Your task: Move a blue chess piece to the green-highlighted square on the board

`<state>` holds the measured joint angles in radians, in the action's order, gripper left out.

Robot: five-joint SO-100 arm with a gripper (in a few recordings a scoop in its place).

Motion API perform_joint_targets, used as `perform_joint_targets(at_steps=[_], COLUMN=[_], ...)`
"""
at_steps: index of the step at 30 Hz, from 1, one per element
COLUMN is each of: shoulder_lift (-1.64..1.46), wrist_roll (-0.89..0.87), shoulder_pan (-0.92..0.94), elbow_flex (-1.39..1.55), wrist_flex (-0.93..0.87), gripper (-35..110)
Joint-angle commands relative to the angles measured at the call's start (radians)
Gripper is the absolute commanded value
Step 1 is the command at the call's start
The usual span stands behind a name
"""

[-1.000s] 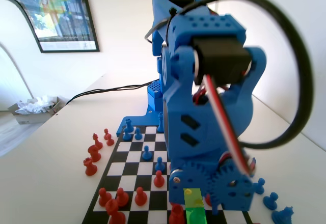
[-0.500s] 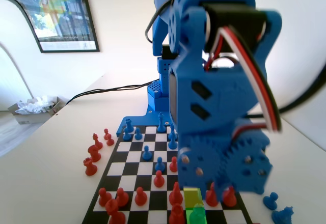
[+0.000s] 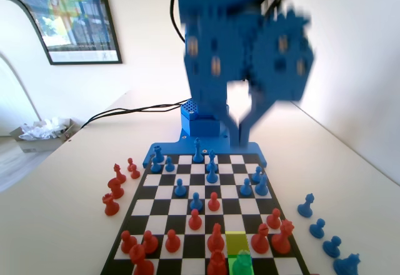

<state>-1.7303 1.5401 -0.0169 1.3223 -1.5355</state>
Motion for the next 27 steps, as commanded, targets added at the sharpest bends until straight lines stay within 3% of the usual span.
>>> perform_joint_targets(at_steps=[1, 11, 27], shoulder_lift=[-0.202, -0.532, -1.071], wrist_roll=[0.032, 0.133, 0.210], shoulder_pan=[0.003, 0.015, 0.006], elbow_flex=[-0.002, 0.252, 0.744], wrist_flex=[-0.097, -0.218, -0.147], gripper=[1, 1, 1])
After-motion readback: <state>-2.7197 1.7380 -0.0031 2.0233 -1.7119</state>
